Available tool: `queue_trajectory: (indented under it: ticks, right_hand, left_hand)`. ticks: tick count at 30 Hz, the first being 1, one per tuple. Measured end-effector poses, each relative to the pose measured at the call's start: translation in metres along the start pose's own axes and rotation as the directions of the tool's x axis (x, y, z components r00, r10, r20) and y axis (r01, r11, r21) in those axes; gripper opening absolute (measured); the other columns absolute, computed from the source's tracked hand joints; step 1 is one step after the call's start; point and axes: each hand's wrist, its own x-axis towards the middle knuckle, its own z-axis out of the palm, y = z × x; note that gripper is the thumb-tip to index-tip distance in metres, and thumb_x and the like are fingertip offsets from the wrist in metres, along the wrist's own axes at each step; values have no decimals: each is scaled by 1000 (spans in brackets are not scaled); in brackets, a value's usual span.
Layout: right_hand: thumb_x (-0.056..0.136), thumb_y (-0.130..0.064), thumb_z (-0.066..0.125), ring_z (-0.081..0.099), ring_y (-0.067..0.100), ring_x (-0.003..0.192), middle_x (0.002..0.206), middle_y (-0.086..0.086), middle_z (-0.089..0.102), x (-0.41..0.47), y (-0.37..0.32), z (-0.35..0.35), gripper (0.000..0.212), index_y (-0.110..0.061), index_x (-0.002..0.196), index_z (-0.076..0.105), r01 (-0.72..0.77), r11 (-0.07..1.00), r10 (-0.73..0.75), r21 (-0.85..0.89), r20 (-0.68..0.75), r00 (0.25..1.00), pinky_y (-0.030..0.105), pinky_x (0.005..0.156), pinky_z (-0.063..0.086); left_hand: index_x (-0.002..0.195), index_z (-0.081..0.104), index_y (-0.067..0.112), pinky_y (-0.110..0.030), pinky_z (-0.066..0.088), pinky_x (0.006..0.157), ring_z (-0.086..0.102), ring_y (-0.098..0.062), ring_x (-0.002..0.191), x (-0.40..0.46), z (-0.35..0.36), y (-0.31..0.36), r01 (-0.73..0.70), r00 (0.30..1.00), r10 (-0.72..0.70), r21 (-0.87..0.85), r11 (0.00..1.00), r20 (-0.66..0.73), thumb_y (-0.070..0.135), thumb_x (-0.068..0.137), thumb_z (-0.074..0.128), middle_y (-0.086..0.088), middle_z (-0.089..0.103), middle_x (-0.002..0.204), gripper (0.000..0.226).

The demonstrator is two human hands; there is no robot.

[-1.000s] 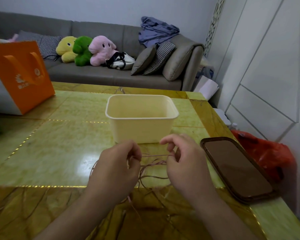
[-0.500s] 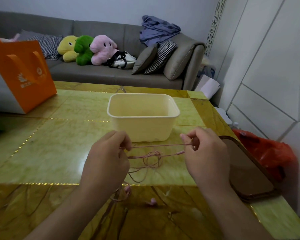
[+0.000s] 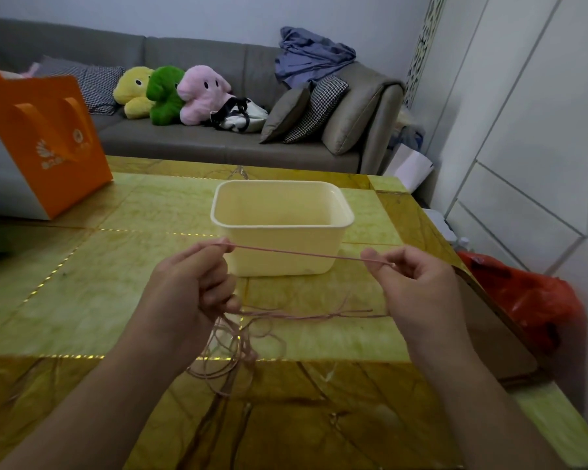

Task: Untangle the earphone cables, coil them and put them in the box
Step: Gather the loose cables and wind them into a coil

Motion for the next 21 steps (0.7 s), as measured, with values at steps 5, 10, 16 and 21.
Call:
queue_trajectory:
  ticks: [5, 10, 16, 21]
  right_hand:
    - [87, -42, 83, 38, 17, 52, 54, 5, 45, 4, -1, -8, 35, -12, 80, 68, -65, 980, 83, 191, -88, 993, 35, 55, 47]
    - [82, -57, 83, 37, 14, 50, 49, -4, 44, 5, 1, -7, 48, -14, 69, 67, -130, 984, 141, 122, -87, 986, 32, 57, 39]
    - [93, -42, 80, 49, 25, 56, 59, 8, 56, 8, 2, -21, 38, -17, 69, 65, 135, 945, -214, -297, -254, 943, 34, 57, 44]
    - [93, -30, 78, 46, 20, 53, 52, 3, 56, 15, 9, -24, 27, -18, 70, 74, -227, 974, 226, 20, -231, 946, 36, 56, 41]
  left_hand:
    - [95, 67, 4, -19, 24, 39, 22, -12, 44, 5, -10, -1, -146, 985, 165, 250, 957, -56, 13, 95, 72, 6, 28, 53, 11]
    - [69, 64, 11, -25, 32, 47, 30, -14, 46, 4, -12, -7, -151, 964, 223, 390, 908, -145, 34, 94, 77, 5, 35, 50, 36]
    - [67, 64, 13, -30, 33, 56, 32, -18, 52, 16, -31, 5, -148, 926, 283, 451, 880, -250, 35, 94, 77, 0, 36, 55, 38]
    - [76, 61, 10, -30, 30, 50, 29, -14, 48, 19, -37, 10, -150, 949, 236, 357, 922, -211, 27, 100, 70, 7, 31, 51, 31]
